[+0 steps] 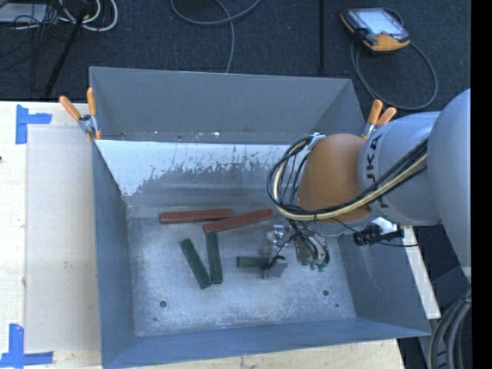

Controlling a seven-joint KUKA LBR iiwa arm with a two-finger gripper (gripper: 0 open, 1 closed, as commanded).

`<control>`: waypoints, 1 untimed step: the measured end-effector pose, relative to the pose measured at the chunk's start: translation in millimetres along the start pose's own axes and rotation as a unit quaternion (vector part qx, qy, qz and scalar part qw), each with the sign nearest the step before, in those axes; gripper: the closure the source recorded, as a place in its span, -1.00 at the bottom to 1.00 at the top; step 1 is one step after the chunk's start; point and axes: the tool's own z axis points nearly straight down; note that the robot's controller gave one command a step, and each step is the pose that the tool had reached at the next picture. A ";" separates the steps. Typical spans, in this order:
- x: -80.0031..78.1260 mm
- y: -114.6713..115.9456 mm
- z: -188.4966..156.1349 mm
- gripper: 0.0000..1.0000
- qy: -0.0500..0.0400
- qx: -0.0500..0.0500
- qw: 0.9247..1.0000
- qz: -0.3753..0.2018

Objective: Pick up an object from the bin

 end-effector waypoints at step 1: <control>0.0 0.0 0.0 1.00 0.000 0.000 1.000 0.000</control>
Offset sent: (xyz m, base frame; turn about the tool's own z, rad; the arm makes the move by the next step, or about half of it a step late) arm 0.0258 0.0079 0.1808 0.0346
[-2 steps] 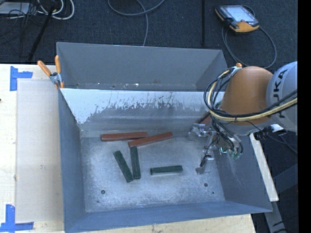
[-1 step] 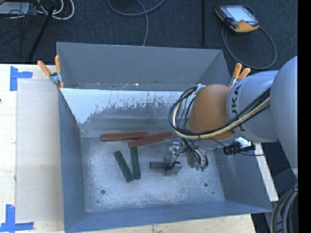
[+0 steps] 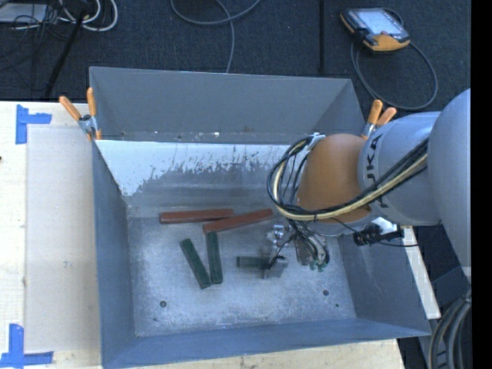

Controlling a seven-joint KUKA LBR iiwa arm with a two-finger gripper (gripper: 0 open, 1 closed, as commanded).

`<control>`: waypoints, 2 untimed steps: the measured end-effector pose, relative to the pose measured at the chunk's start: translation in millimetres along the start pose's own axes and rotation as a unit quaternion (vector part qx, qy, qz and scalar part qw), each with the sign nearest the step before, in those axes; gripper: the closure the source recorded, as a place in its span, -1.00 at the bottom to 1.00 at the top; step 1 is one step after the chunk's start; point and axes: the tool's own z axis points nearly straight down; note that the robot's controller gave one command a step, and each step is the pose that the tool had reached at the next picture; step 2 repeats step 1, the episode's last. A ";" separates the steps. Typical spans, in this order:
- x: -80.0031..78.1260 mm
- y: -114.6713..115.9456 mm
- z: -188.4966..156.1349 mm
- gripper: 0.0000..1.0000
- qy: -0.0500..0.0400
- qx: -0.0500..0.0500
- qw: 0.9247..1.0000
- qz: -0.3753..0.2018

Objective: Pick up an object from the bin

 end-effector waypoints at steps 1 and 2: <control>-27.0 10.3 -184.7 1.00 -0.006 -0.001 1.000 0.016; -27.0 10.3 -184.7 1.00 -0.006 -0.001 1.000 0.016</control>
Offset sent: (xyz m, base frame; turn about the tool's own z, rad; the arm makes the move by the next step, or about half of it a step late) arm 0.0000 0.0000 0.0000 0.0000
